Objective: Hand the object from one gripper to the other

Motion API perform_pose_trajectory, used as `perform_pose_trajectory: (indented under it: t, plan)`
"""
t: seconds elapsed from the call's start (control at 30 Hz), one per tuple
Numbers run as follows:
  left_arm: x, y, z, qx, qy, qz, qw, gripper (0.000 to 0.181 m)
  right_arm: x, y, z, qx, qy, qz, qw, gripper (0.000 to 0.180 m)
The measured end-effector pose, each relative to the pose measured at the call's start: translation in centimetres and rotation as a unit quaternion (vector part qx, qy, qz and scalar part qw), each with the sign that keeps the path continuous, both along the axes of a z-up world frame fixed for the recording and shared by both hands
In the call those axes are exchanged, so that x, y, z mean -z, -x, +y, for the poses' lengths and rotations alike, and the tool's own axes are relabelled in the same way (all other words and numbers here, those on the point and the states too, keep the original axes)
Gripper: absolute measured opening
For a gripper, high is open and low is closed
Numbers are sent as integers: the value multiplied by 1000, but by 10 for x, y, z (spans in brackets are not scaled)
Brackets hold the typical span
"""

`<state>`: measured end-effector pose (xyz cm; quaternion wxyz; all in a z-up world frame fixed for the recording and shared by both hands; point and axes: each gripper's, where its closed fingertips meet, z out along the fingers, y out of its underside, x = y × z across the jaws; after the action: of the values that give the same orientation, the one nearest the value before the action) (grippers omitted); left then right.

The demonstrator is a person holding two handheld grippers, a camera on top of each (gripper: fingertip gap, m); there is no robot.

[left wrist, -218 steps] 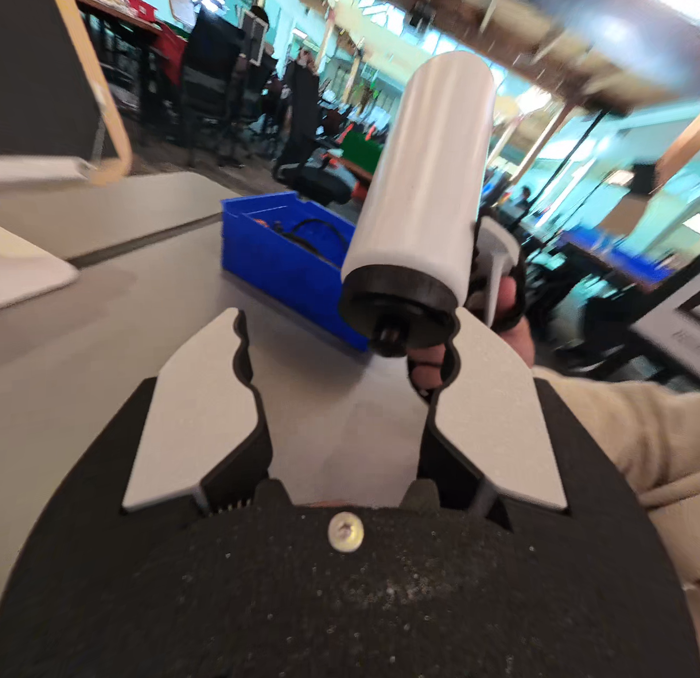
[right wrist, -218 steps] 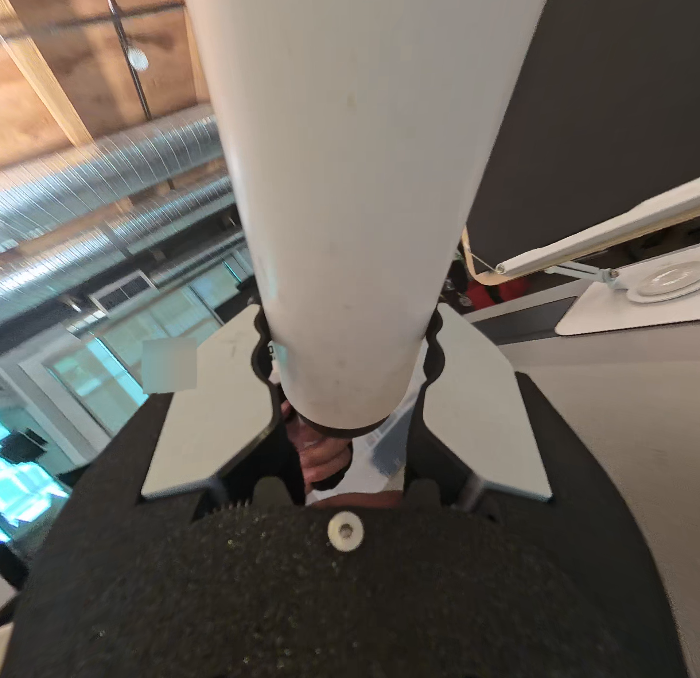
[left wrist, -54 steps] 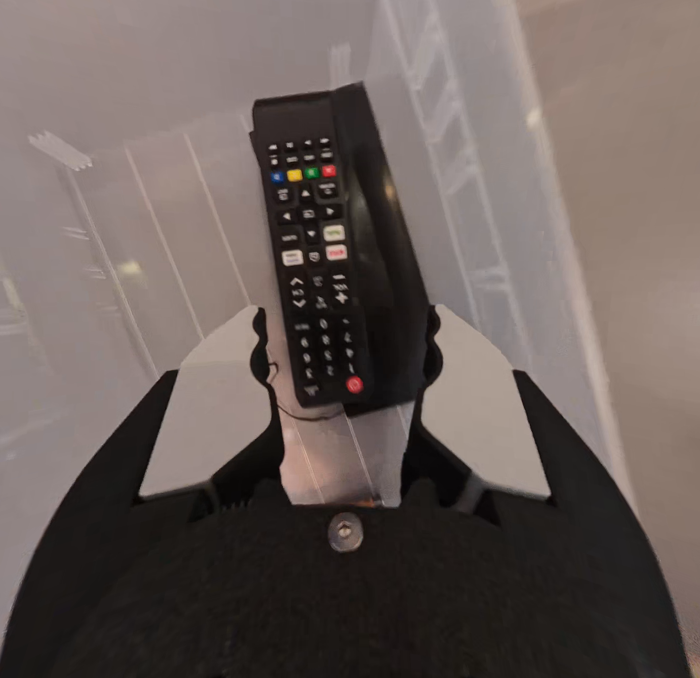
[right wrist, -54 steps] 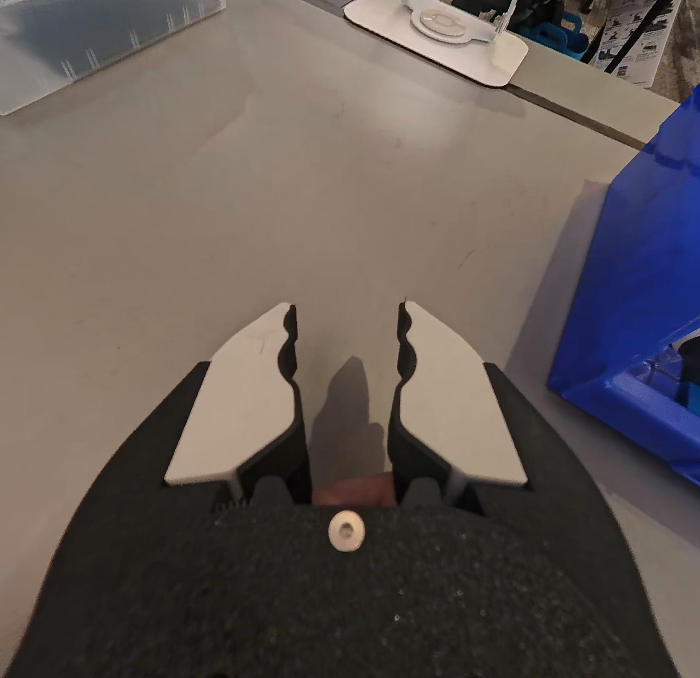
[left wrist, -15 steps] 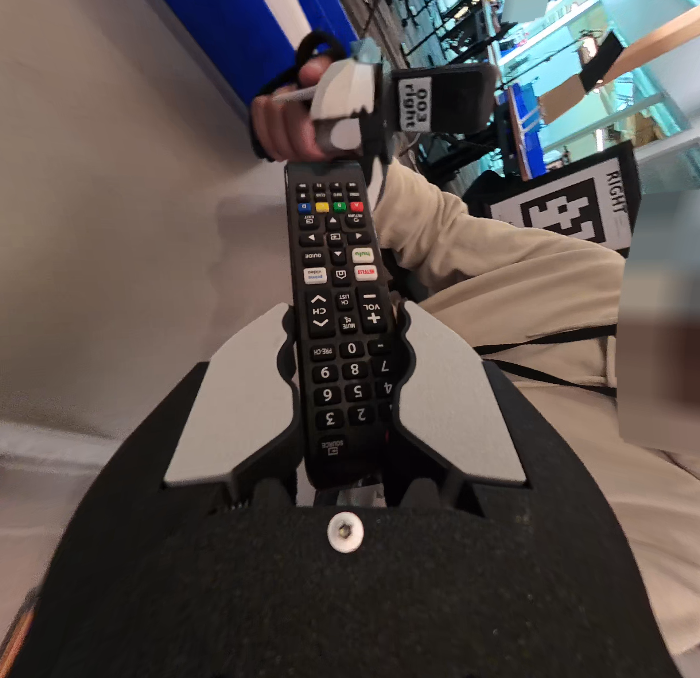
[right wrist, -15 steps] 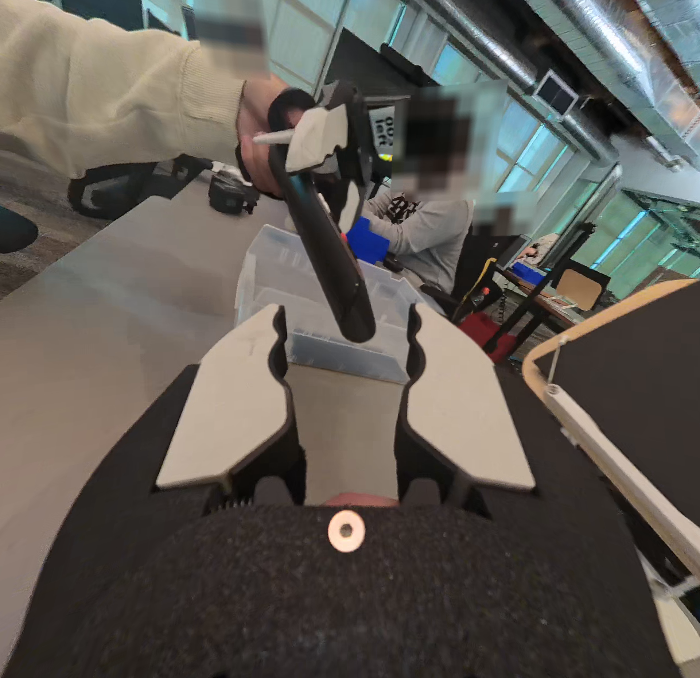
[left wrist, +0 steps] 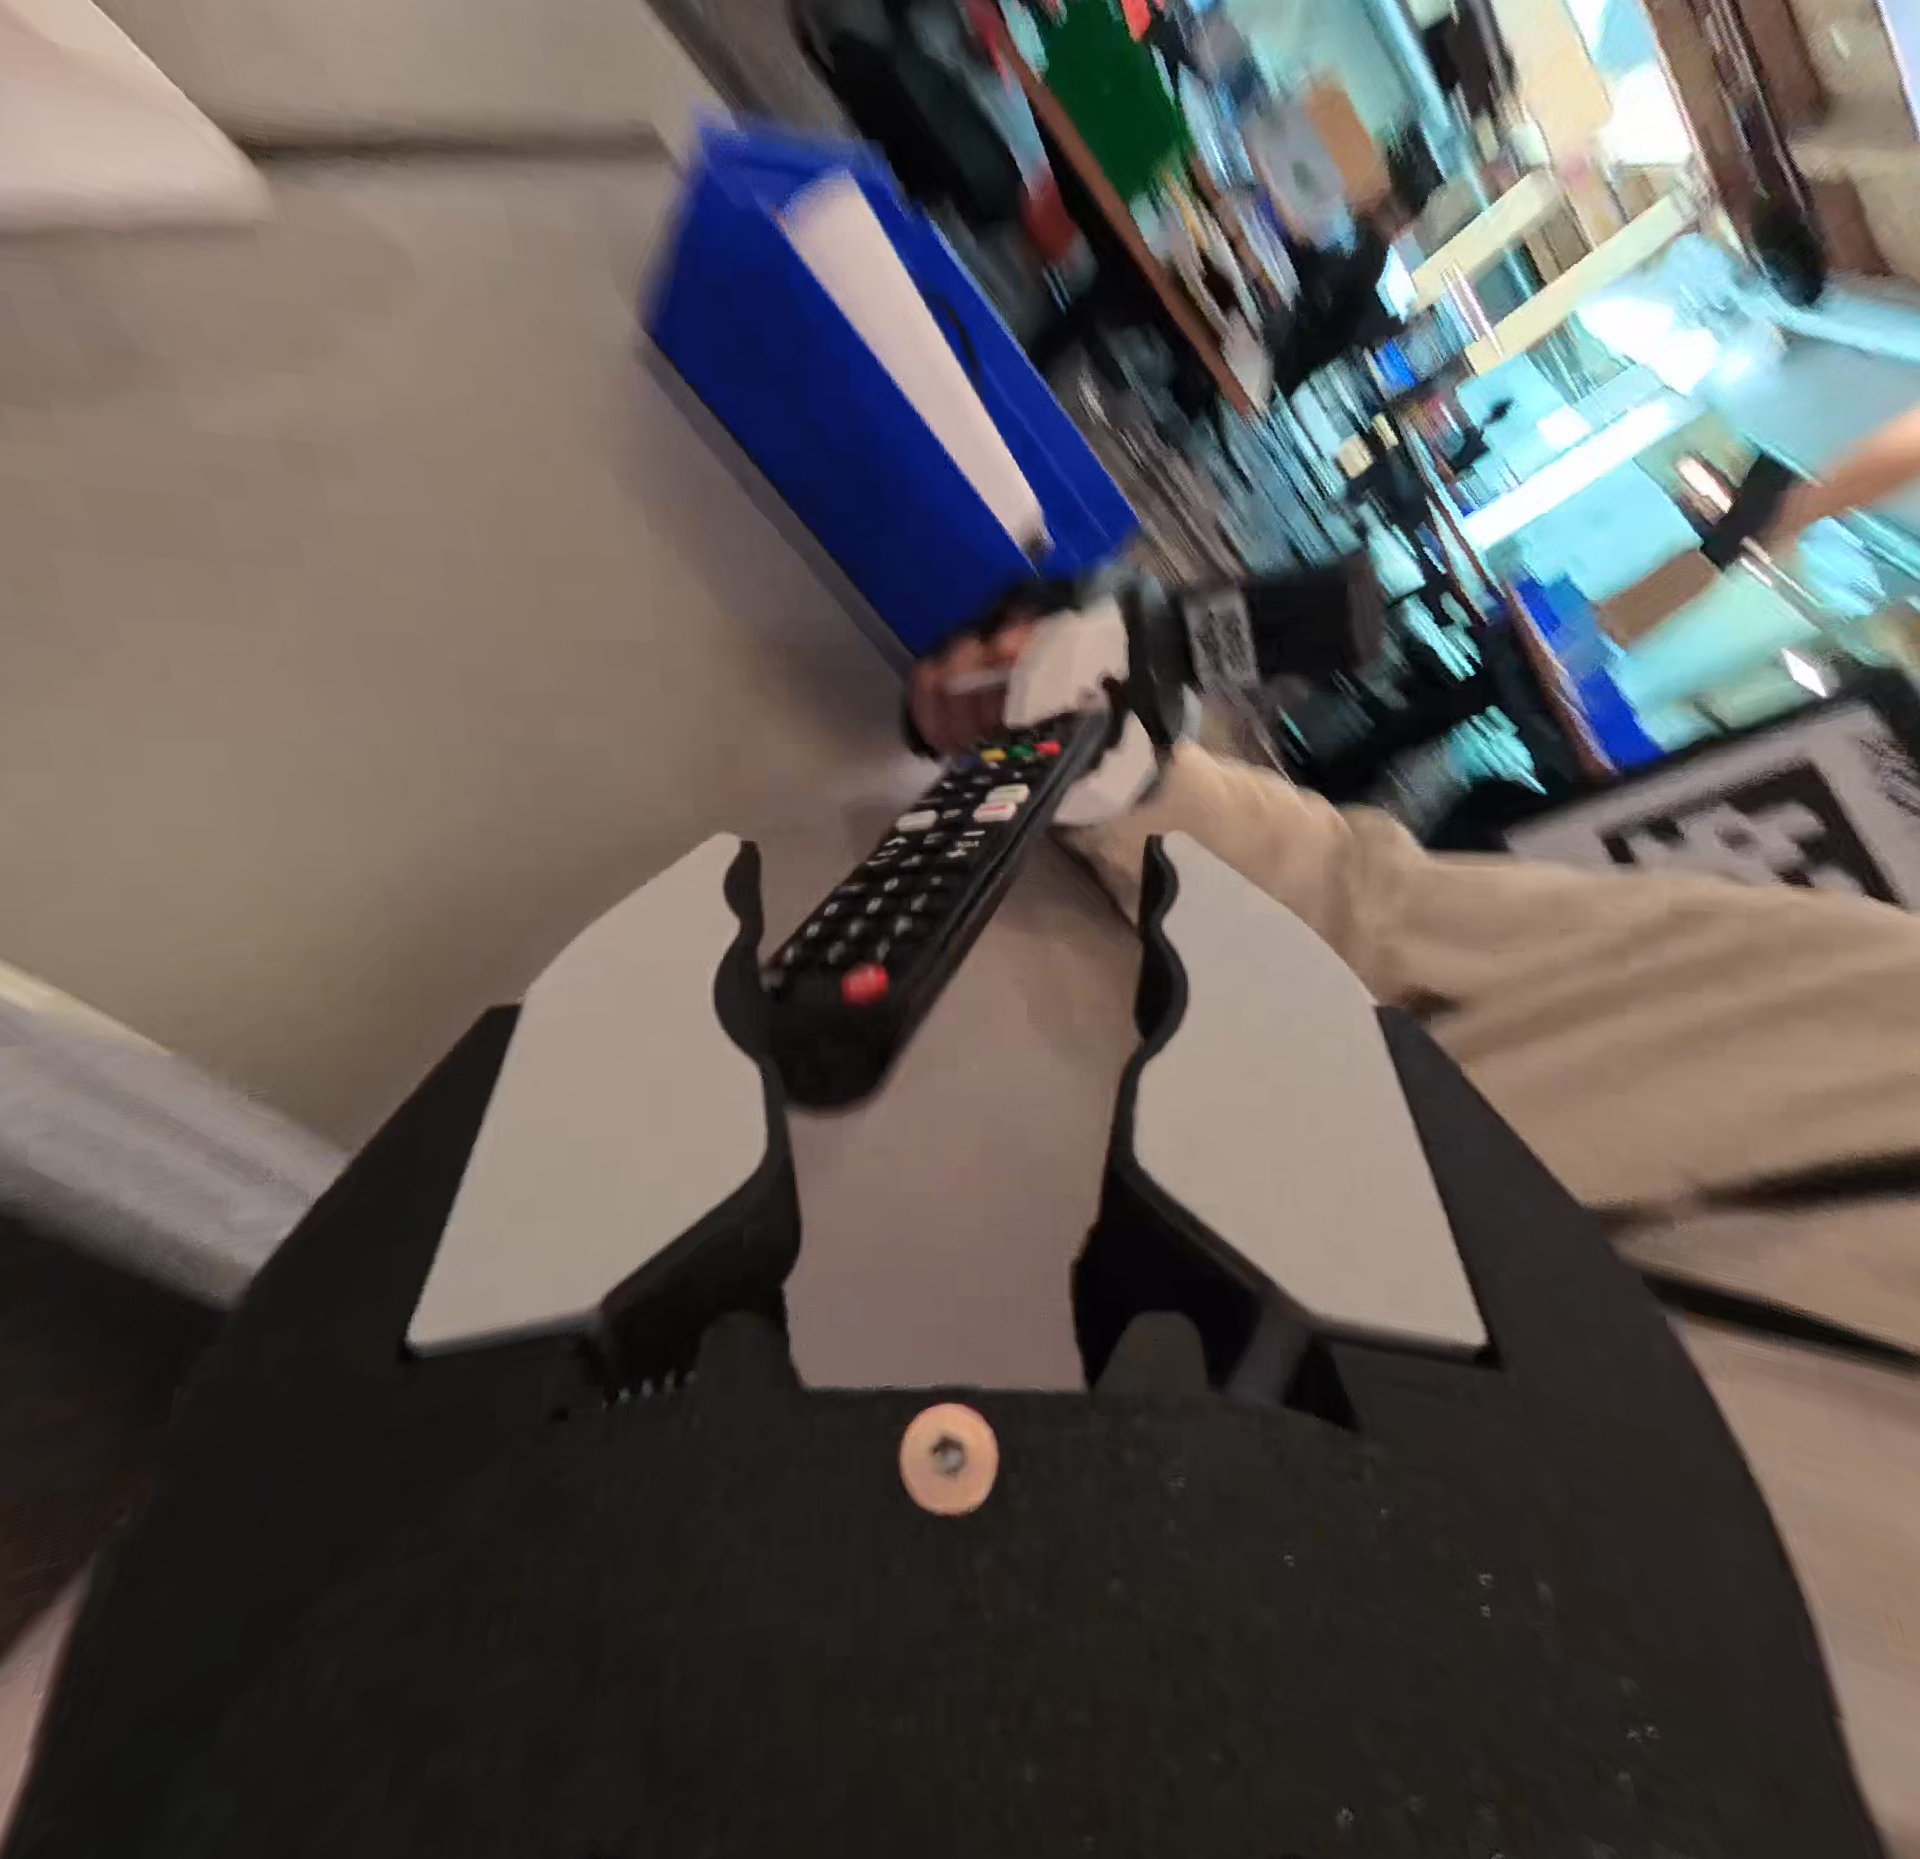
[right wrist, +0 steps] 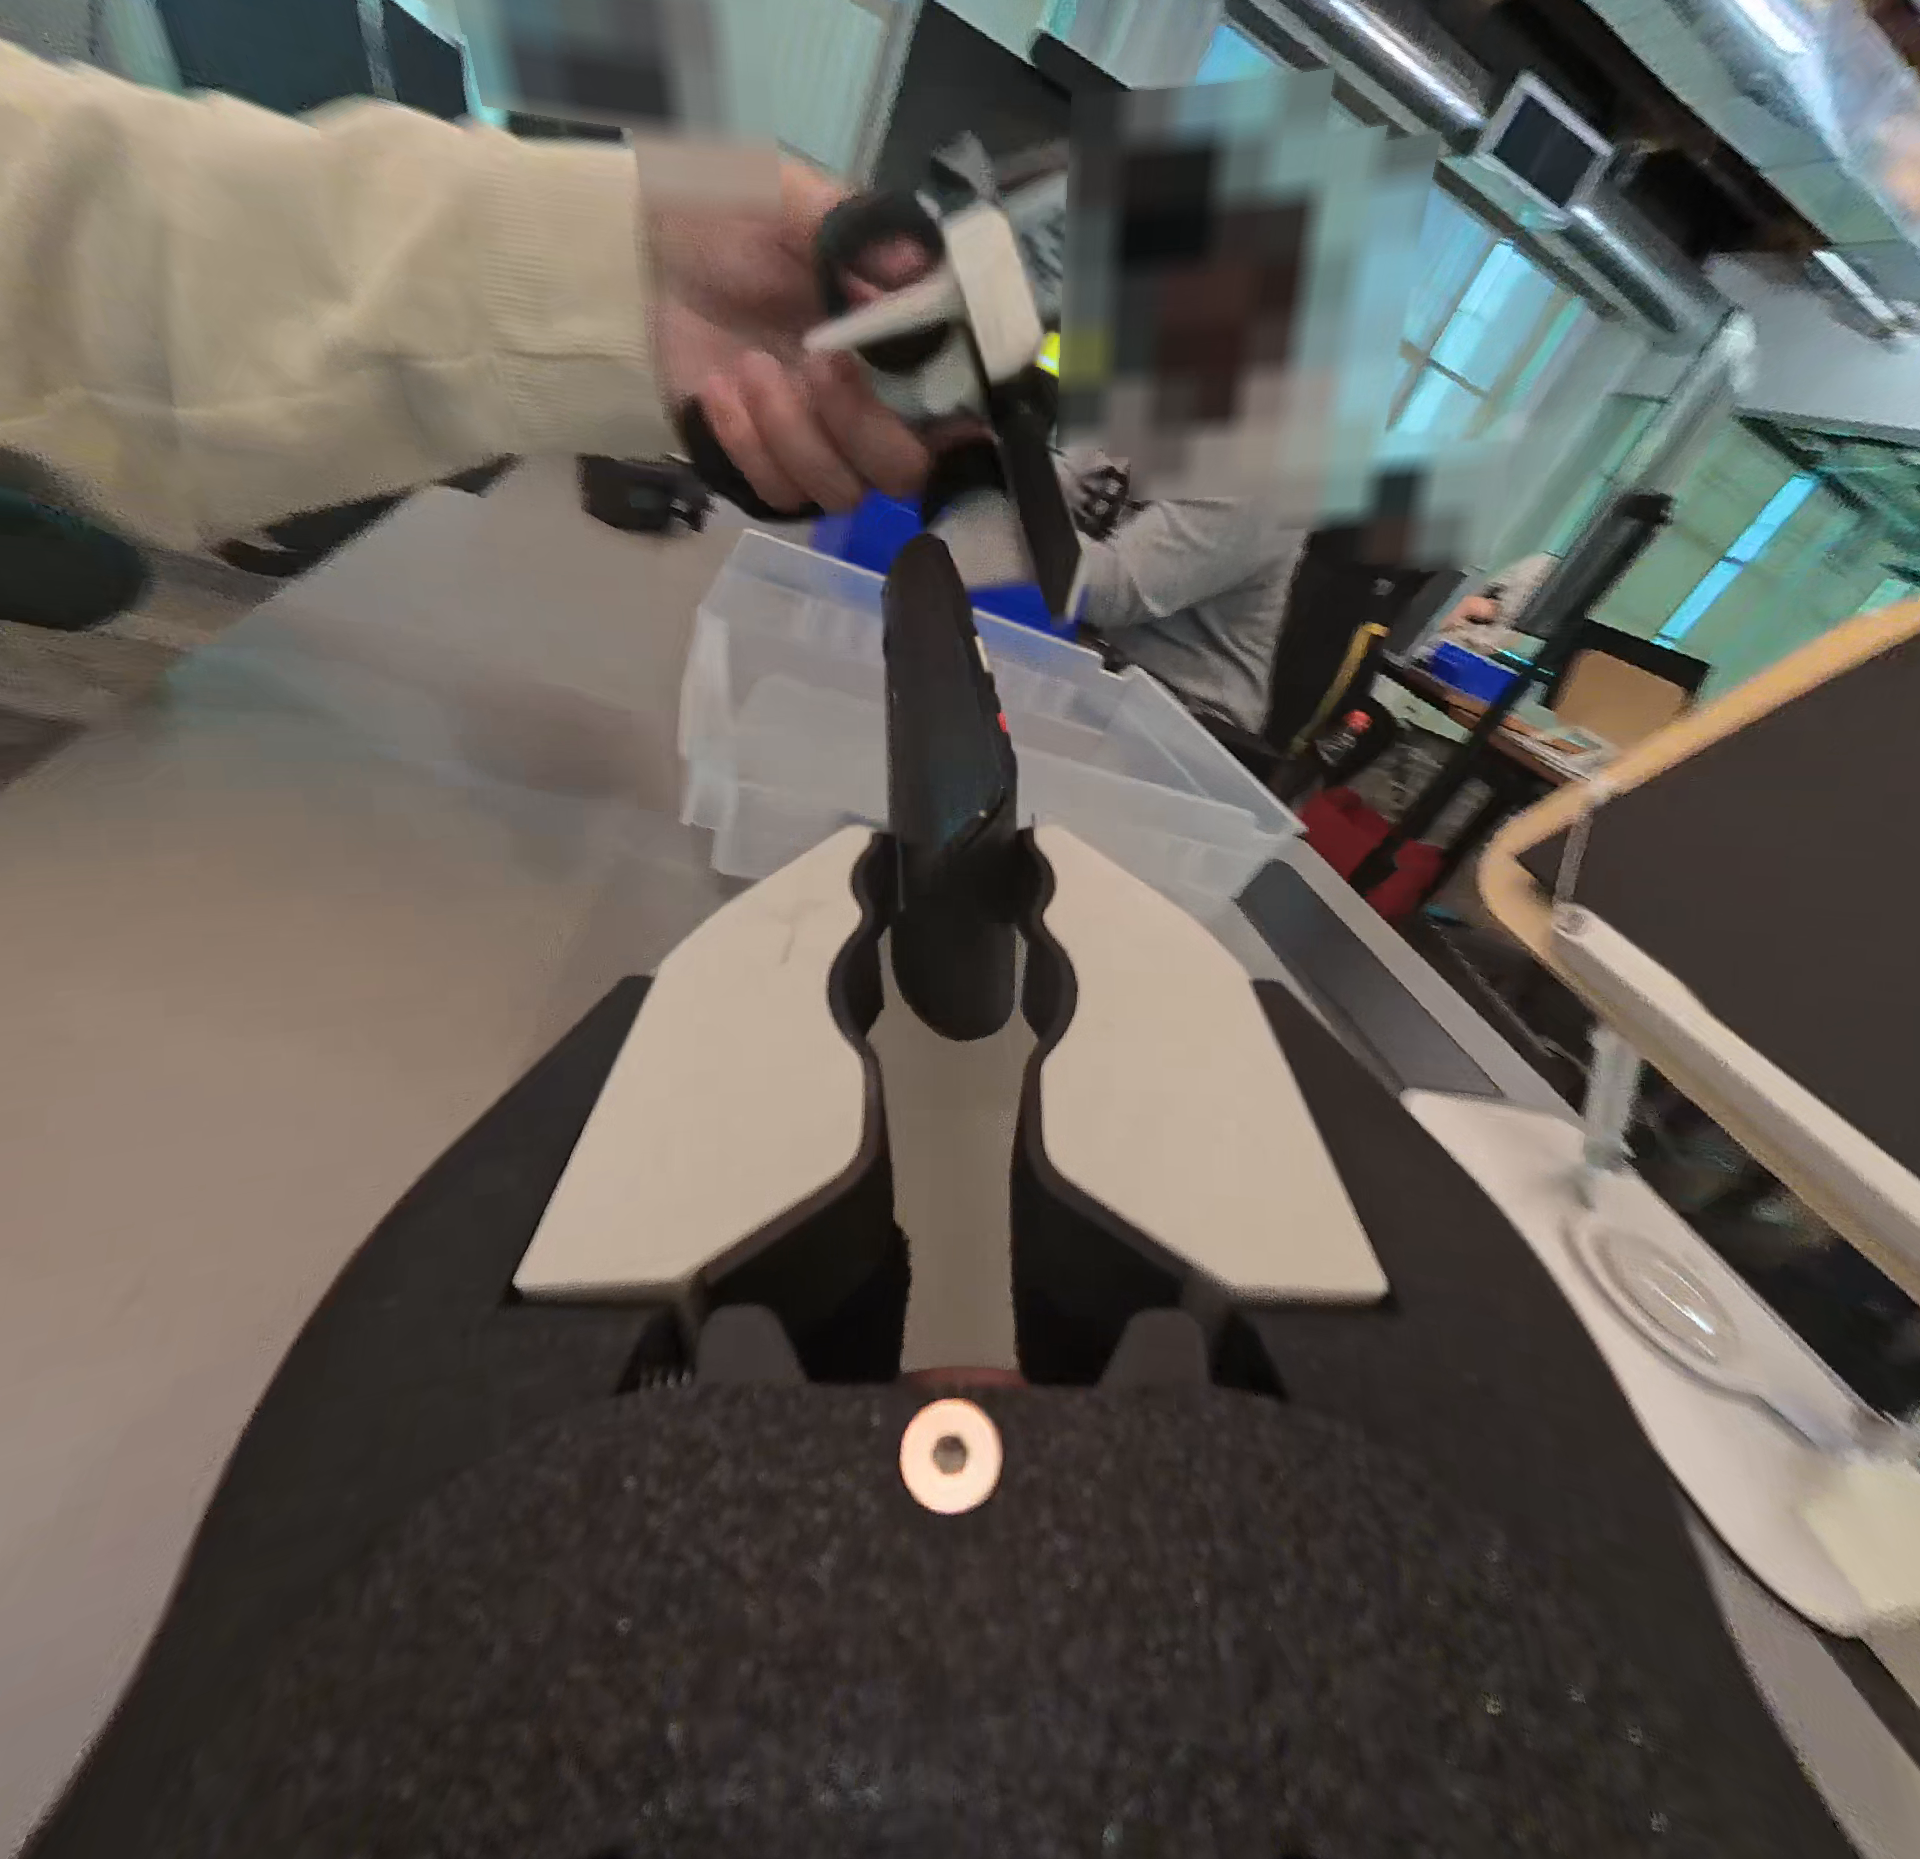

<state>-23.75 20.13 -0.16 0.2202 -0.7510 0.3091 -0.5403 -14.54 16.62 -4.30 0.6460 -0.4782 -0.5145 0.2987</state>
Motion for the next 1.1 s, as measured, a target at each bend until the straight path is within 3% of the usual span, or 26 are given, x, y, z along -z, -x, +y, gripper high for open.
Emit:
perform_pose_trajectory:
  t: [0.1, 0.17, 0.3, 0.37, 0.43, 0.53, 0.73, 0.8, 0.83, 0.97, 1.1]
  plan:
    - [-7, 23, 18, -149, -82, -55, 984, 82, 0, -18, 16, 94, -41, 3, 995, 22]
    - [6, 25, 12, -204, -88, -95, 970, 81, -1, -25, 17, 136, -81, 0, 987, 23]
    - [37, 1, -14, -218, -70, -161, 960, 89, -8, -26, 6, 188, -125, 37, 974, 22]
    - [24, 0, -12, -259, -63, -219, 939, 103, -17, -25, 1, 200, -122, 77, 969, 23]
    - [5, 1, -16, -274, -80, -260, 922, 94, -27, -19, -6, 198, -120, 112, 966, 23]
    - [-11, 2, -18, -309, -138, -248, 908, 92, -43, -8, -20, 181, -108, 164, 964, 23]
    - [-26, -3, -24, -295, -85, -319, 897, 100, -43, 25, -48, 153, -157, 145, 965, 23]
    - [-22, -6, -26, -279, -73, -323, 902, 83, -33, 34, -52, 149, -173, 118, 967, 23]
    - [-21, -8, -31, -258, -68, -326, 907, 58, -28, 37, -53, 150, -180, 106, 967, 23]
    - [-6, -8, -28, -232, 1, -326, 916, 55, -19, 40, -51, 151, -155, 97, 971, 23]
    - [-2, -9, -28, -210, -8, -304, 929, 55, -6, 49, -59, 95, -96, 76, 988, 28]
